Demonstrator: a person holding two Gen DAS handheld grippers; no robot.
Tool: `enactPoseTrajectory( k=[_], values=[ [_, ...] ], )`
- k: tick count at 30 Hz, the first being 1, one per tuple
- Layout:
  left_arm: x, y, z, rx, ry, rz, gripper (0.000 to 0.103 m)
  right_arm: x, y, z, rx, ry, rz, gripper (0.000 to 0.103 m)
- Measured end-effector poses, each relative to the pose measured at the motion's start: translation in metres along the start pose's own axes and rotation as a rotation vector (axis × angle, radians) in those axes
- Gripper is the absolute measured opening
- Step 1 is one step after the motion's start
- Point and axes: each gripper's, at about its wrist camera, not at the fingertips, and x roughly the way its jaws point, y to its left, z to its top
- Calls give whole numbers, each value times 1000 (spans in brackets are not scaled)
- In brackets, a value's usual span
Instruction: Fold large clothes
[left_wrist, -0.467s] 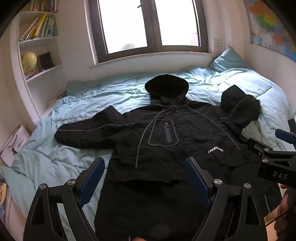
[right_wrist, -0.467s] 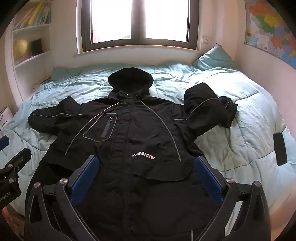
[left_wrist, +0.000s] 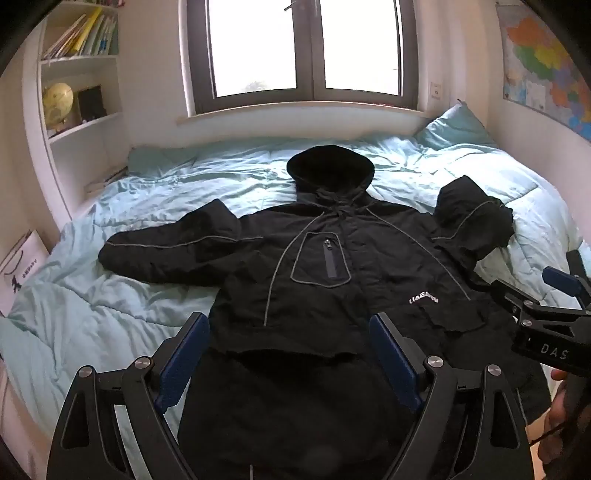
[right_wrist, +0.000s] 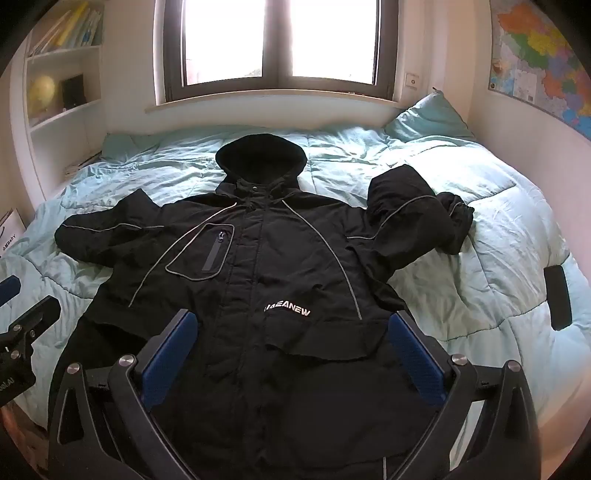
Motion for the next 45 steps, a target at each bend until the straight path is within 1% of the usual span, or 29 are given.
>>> enactPoseTrajectory(
  k=[8, 13, 14, 19, 33, 45],
  values=[
    [1, 15, 3, -31, 5, -10, 89, -2, -1, 1, 2, -4, 2, 103],
    [2, 20, 8, -27, 4, -9, 89, -1, 1, 0, -1, -8, 4, 103],
    [0, 16, -2, -33, -4, -1, 89, -3, 2, 0, -2, -10, 4, 103],
    [0, 11, -4, -18, -17, 51, 89, -6, 7, 0, -7, -13, 3, 103],
    [-1, 12, -2, -28, -4, 38, 89, -6, 5, 2, -8, -16, 9, 103],
    [8, -6, -2, -15, 10, 36, 89, -3, -1, 3, 4, -9, 12, 103]
  ],
)
